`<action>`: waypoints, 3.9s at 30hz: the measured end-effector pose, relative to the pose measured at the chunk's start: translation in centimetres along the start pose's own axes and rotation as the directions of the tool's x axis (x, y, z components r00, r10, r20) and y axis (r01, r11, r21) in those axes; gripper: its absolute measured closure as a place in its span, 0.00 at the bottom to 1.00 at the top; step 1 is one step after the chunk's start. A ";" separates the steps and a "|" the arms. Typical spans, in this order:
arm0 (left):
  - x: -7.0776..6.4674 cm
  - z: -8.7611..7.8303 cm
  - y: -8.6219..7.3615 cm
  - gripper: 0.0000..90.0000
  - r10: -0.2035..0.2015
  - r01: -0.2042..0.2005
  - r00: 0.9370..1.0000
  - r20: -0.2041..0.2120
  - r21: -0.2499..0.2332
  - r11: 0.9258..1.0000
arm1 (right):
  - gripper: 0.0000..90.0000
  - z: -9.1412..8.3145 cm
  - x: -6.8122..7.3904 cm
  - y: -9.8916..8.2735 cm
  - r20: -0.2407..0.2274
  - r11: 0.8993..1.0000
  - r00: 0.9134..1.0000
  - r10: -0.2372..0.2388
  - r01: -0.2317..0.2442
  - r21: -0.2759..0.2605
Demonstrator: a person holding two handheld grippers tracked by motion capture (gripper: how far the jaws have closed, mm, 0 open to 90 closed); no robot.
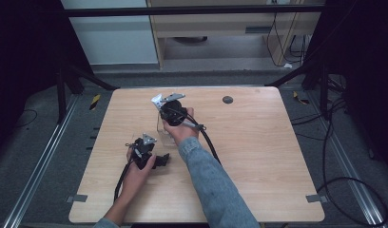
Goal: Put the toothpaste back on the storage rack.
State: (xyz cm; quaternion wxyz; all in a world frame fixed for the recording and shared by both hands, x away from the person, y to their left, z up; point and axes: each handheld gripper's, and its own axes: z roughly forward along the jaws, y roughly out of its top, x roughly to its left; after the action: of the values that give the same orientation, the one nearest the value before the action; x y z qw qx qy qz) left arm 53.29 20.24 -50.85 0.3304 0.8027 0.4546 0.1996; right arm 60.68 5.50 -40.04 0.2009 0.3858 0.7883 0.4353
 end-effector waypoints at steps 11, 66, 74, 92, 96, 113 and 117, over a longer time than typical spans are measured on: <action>0.0 0.0 0.0 0.00 0.000 0.000 1.000 0.000 0.000 1.000 | 0.87 0.0 0.0 0.0 -0.005 1.000 1.000 -0.002 0.002 -0.001; 0.0 0.0 0.0 0.00 0.001 -0.001 1.000 0.000 0.000 1.000 | 0.81 -3.5 -1.6 -1.5 0.006 0.999 1.000 0.016 -0.016 -0.028; 0.0 0.0 0.0 0.00 0.001 -0.001 1.000 0.001 0.000 1.000 | 0.81 -4.2 -2.0 -1.4 0.013 0.999 1.000 0.020 -0.019 -0.038; 0.0 0.0 0.0 0.00 0.000 0.000 1.000 0.001 -0.001 1.000 | 0.60 -5.8 -3.0 -1.2 0.019 0.997 0.999 0.046 -0.045 -0.057; 0.0 0.0 0.0 0.00 0.000 0.000 1.000 0.001 -0.001 1.000 | 0.55 -6.2 -3.2 -1.2 0.009 0.997 0.999 0.046 -0.046 -0.059; 0.0 0.0 0.0 0.00 0.000 0.000 1.000 0.001 -0.001 1.000 | 0.31 -7.3 -4.2 -1.6 0.014 0.999 1.000 0.028 -0.027 -0.046; 0.0 0.0 0.0 0.00 0.000 0.000 1.000 0.001 -0.001 1.000 | 0.27 -7.6 -4.6 -1.7 0.017 0.999 0.999 0.029 -0.028 -0.035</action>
State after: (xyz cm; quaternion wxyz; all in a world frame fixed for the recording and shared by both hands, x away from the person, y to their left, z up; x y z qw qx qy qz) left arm 53.31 20.21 -50.86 0.3312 0.8025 0.4544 0.1994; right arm 57.86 -2.68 -37.43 0.2083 0.3974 0.7732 0.4482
